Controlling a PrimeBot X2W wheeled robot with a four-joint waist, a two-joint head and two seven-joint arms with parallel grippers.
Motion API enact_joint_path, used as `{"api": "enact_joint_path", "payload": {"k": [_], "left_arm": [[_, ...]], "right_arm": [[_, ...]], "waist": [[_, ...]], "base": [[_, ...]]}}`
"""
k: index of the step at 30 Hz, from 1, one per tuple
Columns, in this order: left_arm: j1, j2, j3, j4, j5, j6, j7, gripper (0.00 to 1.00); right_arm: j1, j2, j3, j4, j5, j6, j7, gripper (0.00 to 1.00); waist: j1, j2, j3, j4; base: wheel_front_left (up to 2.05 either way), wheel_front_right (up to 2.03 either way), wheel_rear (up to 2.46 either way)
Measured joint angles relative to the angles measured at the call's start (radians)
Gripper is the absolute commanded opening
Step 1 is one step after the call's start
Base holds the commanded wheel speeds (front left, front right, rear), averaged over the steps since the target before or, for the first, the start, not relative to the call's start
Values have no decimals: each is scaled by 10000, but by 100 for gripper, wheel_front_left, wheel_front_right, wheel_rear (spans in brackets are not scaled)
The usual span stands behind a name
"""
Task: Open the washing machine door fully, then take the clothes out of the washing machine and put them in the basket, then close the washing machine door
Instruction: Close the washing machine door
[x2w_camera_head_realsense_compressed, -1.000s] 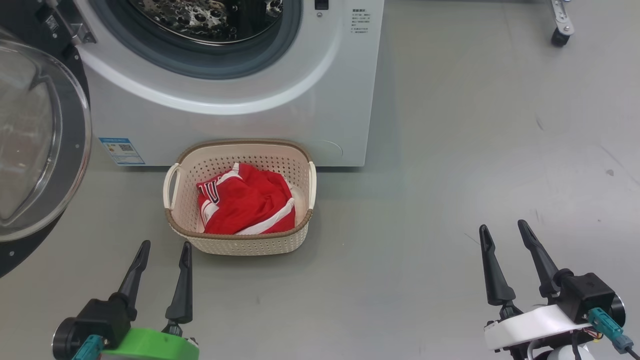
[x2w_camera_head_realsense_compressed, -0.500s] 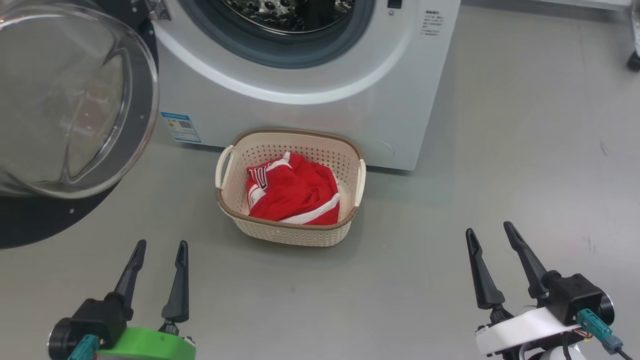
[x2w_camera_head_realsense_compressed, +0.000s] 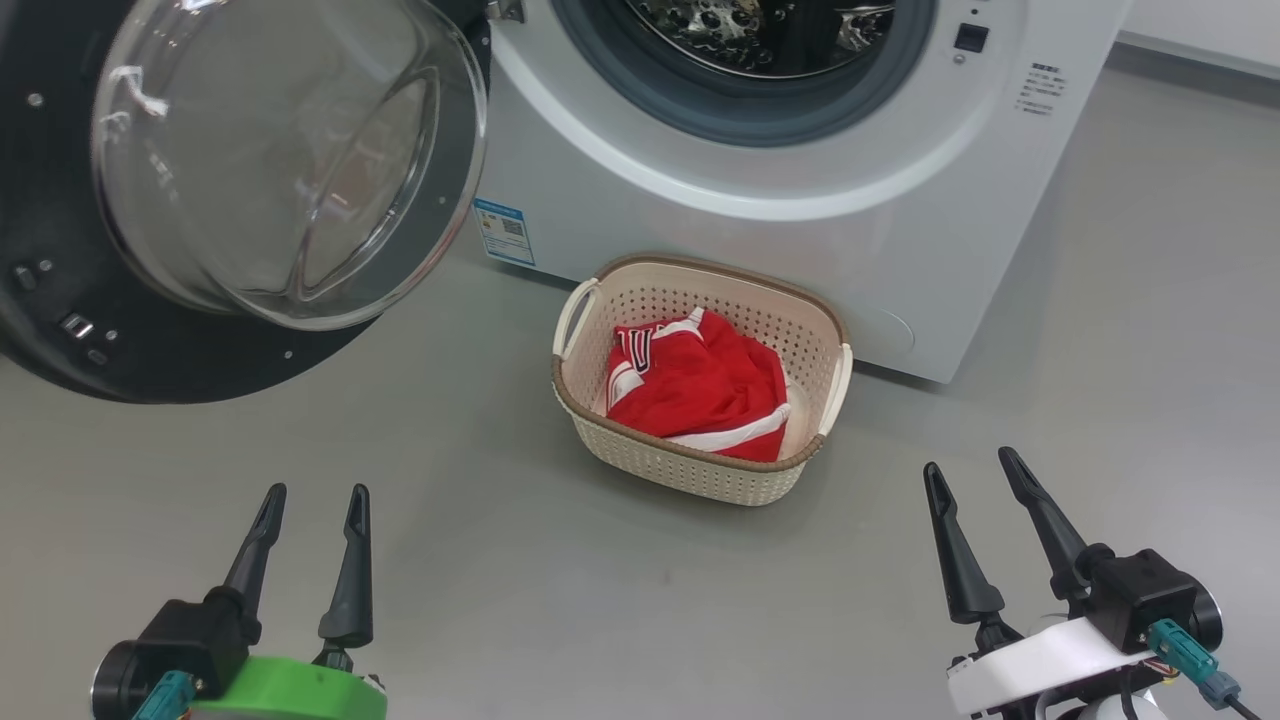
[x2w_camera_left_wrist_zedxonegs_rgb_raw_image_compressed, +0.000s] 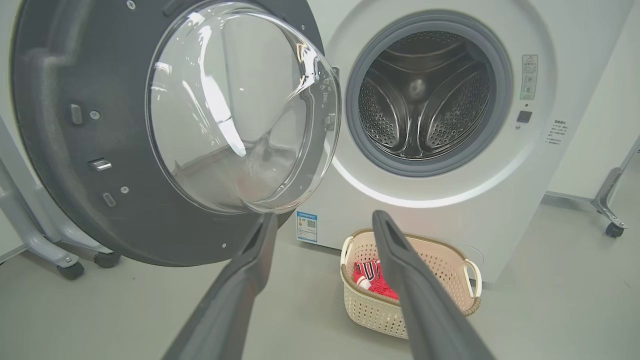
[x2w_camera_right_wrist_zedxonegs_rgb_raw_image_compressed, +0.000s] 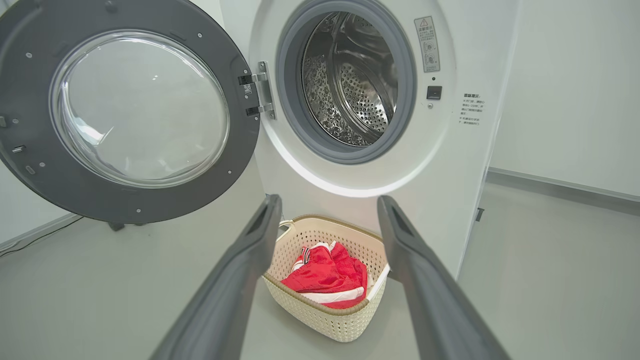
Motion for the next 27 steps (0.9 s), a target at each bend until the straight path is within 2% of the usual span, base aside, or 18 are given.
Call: {"api": "enact_joint_path", "payload": {"k": [17,27], "left_arm": [[17,-6,169,-12,0,0,0,100],[261,-21,658,-217,-6,0,0,100]], "right_arm": [[5,0,232,84,67,0,0,100],[-108,-56,704,253,71,0,0,100]], "waist": [[0,0,-204,1554],[0,0,-209,1807]], "base": [[0,0,0],[0,0,0]]}}
